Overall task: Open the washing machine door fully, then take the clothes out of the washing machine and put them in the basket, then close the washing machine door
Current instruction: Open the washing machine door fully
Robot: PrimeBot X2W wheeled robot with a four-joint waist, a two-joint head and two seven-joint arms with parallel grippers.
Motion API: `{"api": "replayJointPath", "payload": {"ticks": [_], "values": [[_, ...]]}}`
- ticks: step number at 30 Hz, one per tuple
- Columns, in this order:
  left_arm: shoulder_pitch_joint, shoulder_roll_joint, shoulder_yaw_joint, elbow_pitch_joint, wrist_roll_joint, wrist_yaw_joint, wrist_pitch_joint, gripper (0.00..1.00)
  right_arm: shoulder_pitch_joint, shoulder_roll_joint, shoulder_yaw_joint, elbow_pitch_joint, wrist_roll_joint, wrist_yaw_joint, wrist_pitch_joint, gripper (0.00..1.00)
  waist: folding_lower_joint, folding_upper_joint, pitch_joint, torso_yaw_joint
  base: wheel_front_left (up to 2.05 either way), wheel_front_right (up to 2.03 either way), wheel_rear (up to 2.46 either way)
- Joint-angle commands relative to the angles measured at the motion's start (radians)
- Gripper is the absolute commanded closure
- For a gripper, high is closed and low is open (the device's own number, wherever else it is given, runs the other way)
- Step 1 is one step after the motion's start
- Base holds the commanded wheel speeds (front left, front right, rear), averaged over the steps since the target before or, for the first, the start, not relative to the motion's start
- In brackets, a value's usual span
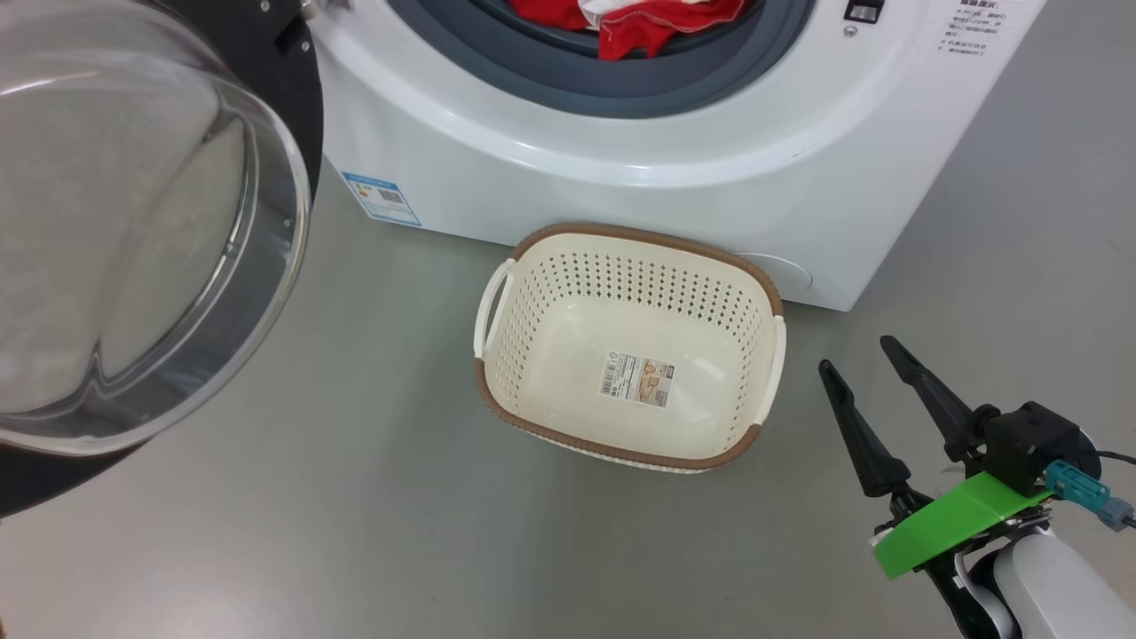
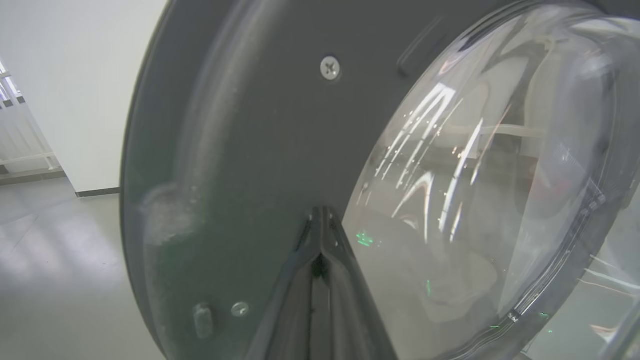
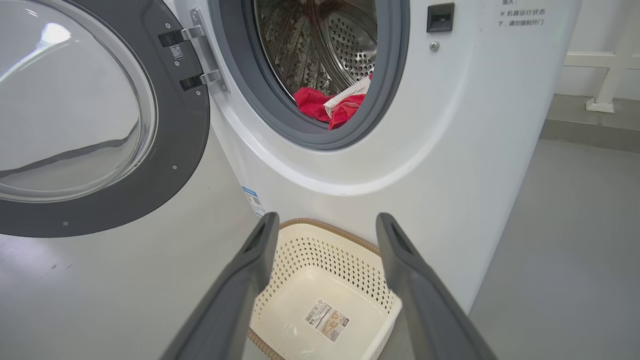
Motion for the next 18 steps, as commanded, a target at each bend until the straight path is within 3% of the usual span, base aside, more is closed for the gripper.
{"api": "replayJointPath", "payload": {"ticks": [1, 12, 14, 17, 18], "values": [[-0.016, 0.067, 0.038, -0.014, 0.014, -0.009, -0.005, 1.0, -0.014, -0.004, 0.019, -0.022, 0.007, 0.007, -0.006, 0.0, 0.0, 0.0, -0.005, -0.003, 0.0, 0.0, 0.0], [0.047, 0.031, 0.012, -0.027, 0.039, -0.065, -0.005, 0.98, 0.014, 0.017, 0.006, -0.019, 0.01, 0.007, -0.006, 0.0, 0.0, 0.0, -0.063, -0.01, 0.0, 0.0, 0.0], [0.066, 0.02, 0.001, -0.038, 0.043, -0.076, -0.005, 0.89, 0.02, 0.023, 0.004, -0.018, 0.011, 0.007, -0.006, 0.0, 0.0, 0.0, -0.076, -0.011, 0.0, 0.0, 0.0], [0.096, -0.002, -0.021, -0.059, 0.048, -0.092, -0.005, 0.58, 0.031, 0.031, 0.001, -0.016, 0.012, 0.007, -0.006, 0.0, 0.0, 0.0, -0.098, -0.013, 0.0, 0.0, 0.0], [0.106, -0.011, -0.025, -0.071, 0.046, -0.095, -0.005, 0.55, 0.034, 0.034, 0.0, -0.016, 0.012, 0.007, -0.006, 0.0, 0.0, 0.0, -0.107, -0.014, 0.0, 0.0, 0.0]]}}
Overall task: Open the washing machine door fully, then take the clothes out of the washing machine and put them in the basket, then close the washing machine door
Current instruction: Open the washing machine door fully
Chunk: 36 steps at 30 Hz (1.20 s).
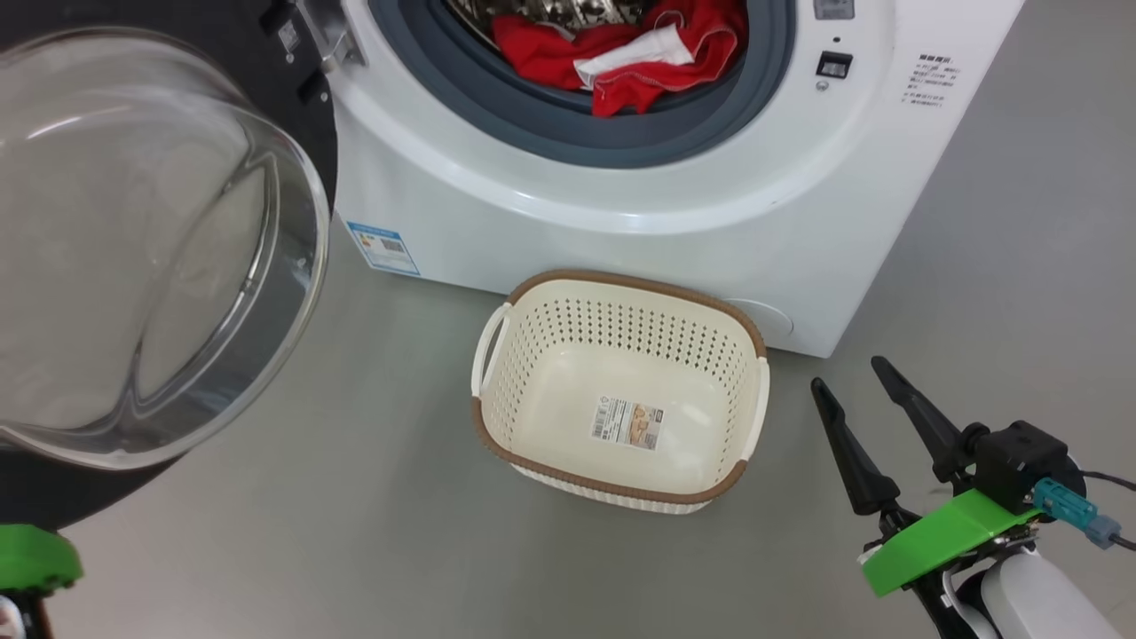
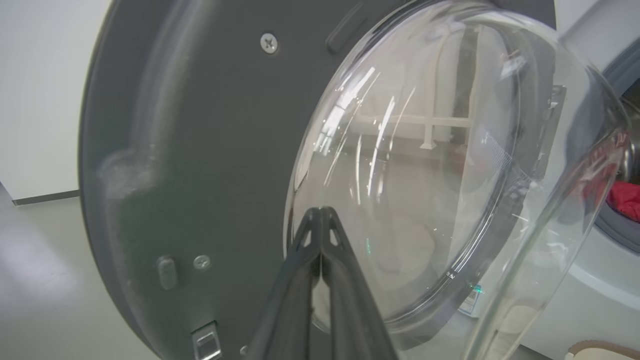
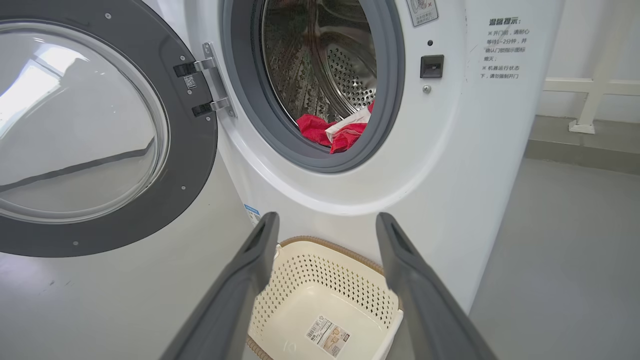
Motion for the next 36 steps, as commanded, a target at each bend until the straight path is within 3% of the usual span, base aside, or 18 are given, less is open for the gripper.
{"api": "replayJointPath", "payload": {"ticks": [1, 2, 4, 5, 16, 26, 36], "values": [[0.022, 0.031, 0.01, -0.043, 0.004, -0.012, -0.005, 0.51, 0.013, 0.004, 0.01, -0.019, 0.012, 0.007, -0.006, 0.0, 0.0, -0.0001, -0.026, -0.004, 0.0, 0.0, 0.0], [0.033, 0.023, 0.0, -0.054, 0.004, -0.017, -0.005, 0.42, 0.018, 0.008, 0.007, -0.018, 0.012, 0.007, -0.006, 0.0, 0.0, -0.0001, -0.033, -0.005, 0.0, 0.0, 0.0], [0.056, 0.008, -0.015, -0.075, 0.005, -0.021, -0.005, 0.07, 0.026, 0.015, 0.006, -0.016, 0.013, 0.007, -0.006, 0.0, 0.0, -0.0001, -0.047, -0.008, 0.0, 0.0, 0.0], [0.067, 0.0, -0.024, -0.086, 0.005, -0.024, -0.005, 0.0, 0.029, 0.018, 0.006, -0.015, 0.013, 0.007, -0.006, 0.0, 0.0, -0.0001, -0.054, -0.011, 0.0, 0.0, 0.0], [0.203, -0.045, -0.167, -0.2, -0.015, -0.037, -0.005, 0.0, 0.073, 0.039, -0.038, -0.018, 0.015, 0.007, -0.006, 0.0, 0.0, -0.0001, -0.103, -0.048, 0.0, 0.0, 0.0], [0.293, -0.048, -0.34, -0.24, -0.092, -0.048, -0.005, 0.0, 0.108, 0.053, -0.095, -0.031, 0.008, 0.007, -0.006, 0.0, 0.0, -0.0001, -0.121, -0.128, 0.0, 0.0, 0.0], [0.322, -0.033, -0.449, -0.279, -0.154, -0.049, -0.005, 0.0, 0.132, 0.055, -0.141, -0.04, 0.006, 0.007, -0.006, 0.0, 0.0, -0.0001, -0.123, -0.195, 0.0, 0.0, 0.0]]}}
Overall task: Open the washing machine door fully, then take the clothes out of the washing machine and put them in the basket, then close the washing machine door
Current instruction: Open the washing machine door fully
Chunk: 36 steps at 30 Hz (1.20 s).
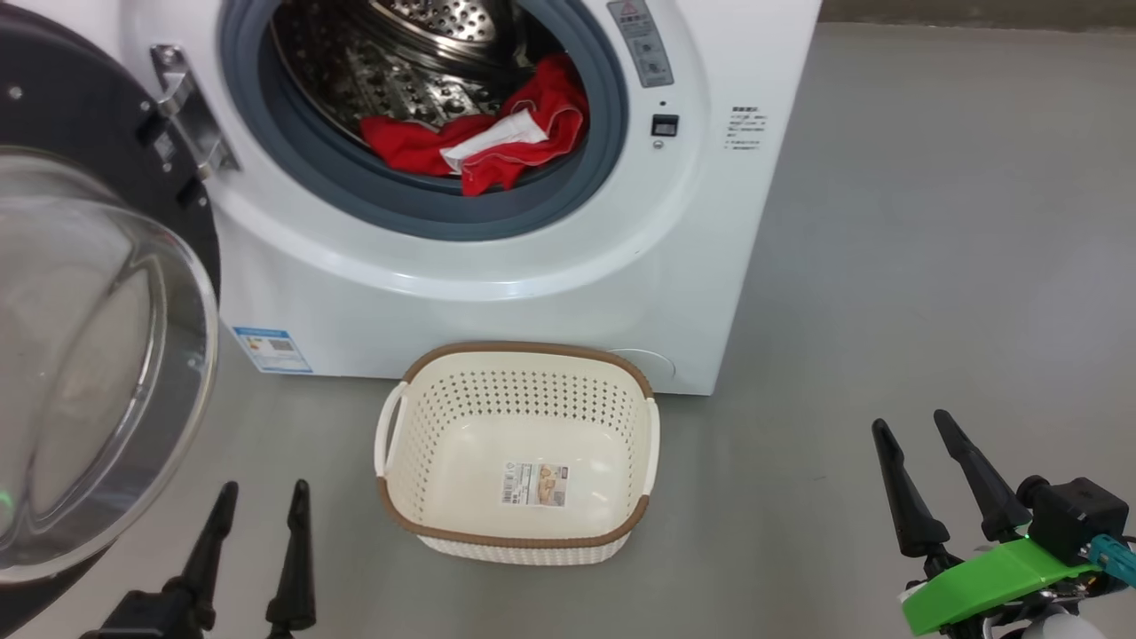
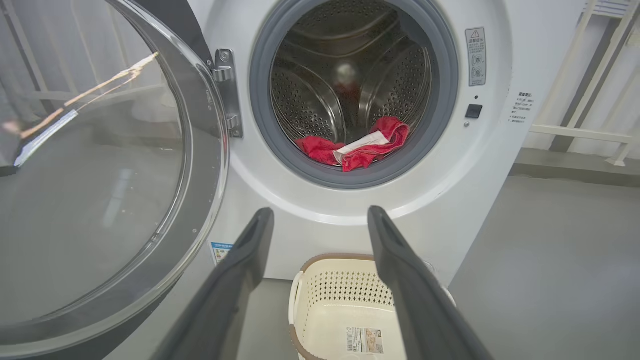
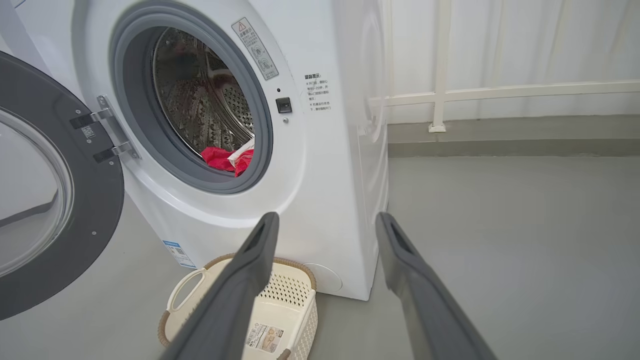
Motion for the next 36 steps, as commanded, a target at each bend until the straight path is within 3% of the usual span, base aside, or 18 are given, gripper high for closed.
{"api": "replayJointPath", "payload": {"ticks": [1, 19, 36], "values": [[-0.006, 0.02, 0.022, -0.031, -0.011, -0.005, -0.005, 0.0, -0.005, -0.007, 0.011, -0.027, 0.003, 0.007, -0.006, 0.0, 0.0, 0.0, -0.003, -0.021, 0.0, 0.0, 0.0], [0.006, 0.036, -0.068, -0.077, -0.042, -0.005, -0.005, 0.0, 0.024, 0.006, -0.058, -0.048, -0.005, 0.007, -0.006, 0.0, 0.0, 0.0, 0.002, -0.135, 0.0, 0.0, 0.0], [-0.012, 0.044, -0.088, -0.086, -0.04, -0.006, -0.005, 0.0, 0.028, 0.004, -0.077, -0.055, -0.011, 0.007, -0.006, 0.0, 0.0, 0.0, 0.011, -0.136, 0.0, 0.0, 0.0]]}}
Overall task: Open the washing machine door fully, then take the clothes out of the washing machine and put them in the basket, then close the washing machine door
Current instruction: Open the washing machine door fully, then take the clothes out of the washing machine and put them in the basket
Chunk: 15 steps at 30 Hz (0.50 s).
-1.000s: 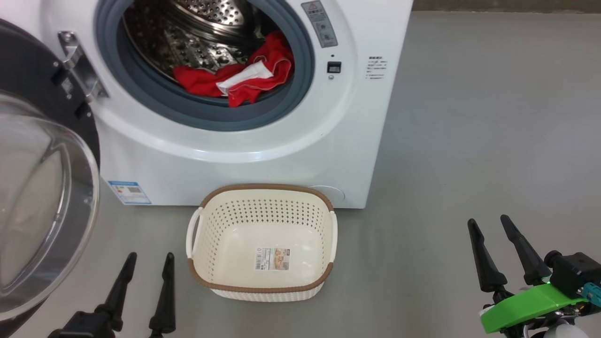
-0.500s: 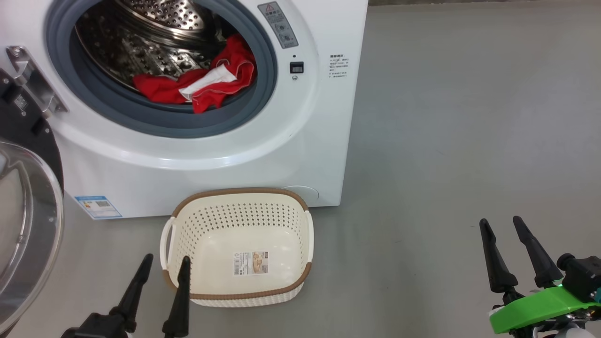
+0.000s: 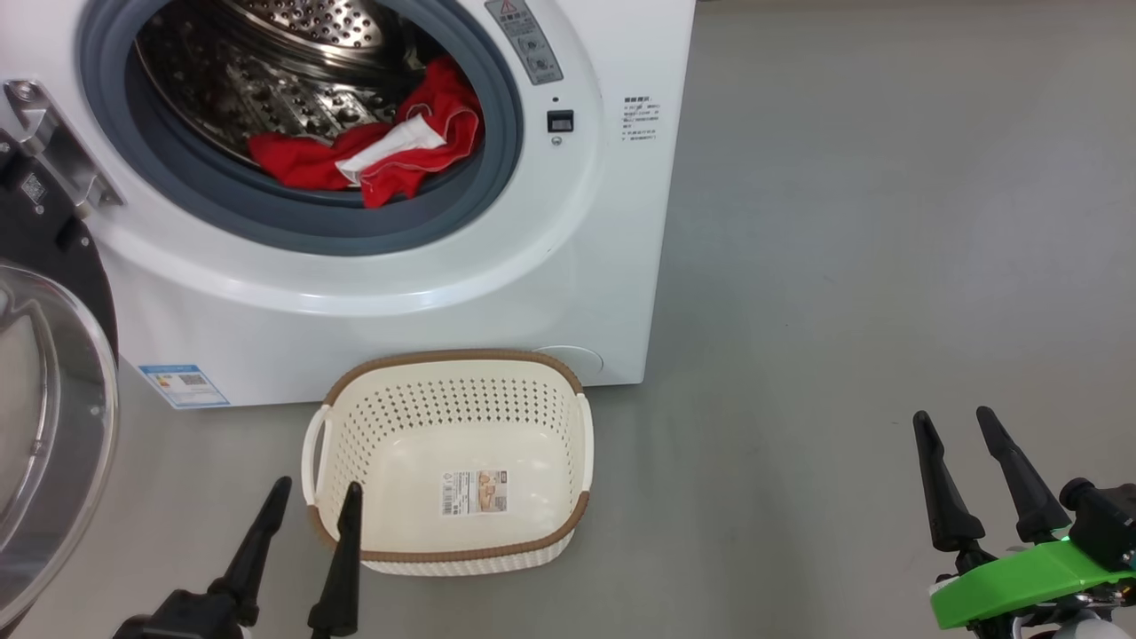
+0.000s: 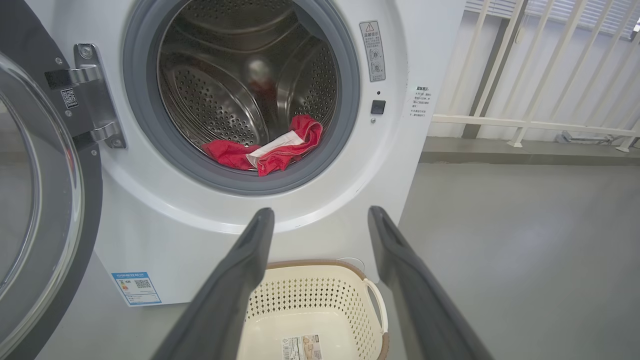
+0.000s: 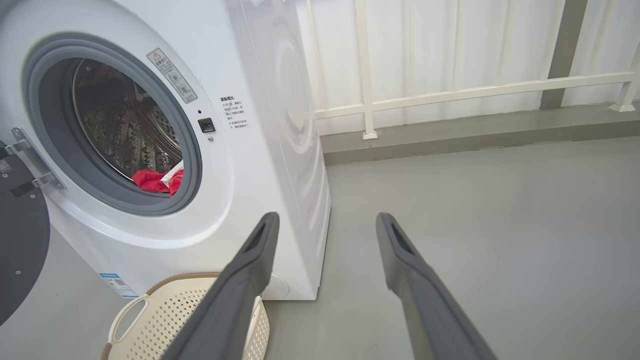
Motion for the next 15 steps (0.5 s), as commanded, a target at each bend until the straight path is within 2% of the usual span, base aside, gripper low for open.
{"api": "replayJointPath", "payload": {"ticks": [1, 9, 15], "values": [[-0.032, 0.014, 0.027, -0.028, -0.003, -0.006, -0.005, 0.0, -0.002, -0.016, 0.016, -0.026, -0.008, 0.007, -0.006, 0.0, 0.0, -0.0001, -0.002, 0.003, 0.0, 0.0, 0.0], [-0.032, 0.014, 0.024, -0.027, -0.018, -0.006, -0.005, 0.0, 0.0, -0.018, 0.019, -0.027, -0.009, 0.007, -0.006, 0.0, 0.0, -0.0001, -0.007, 0.01, 0.12, -0.12, 0.0], [-0.032, 0.024, 0.013, -0.033, -0.034, -0.006, -0.005, 0.0, 0.002, -0.016, 0.025, -0.028, -0.009, 0.007, -0.006, 0.0, 0.0, -0.0001, -0.009, 0.012, 0.91, -0.91, 0.0]]}}
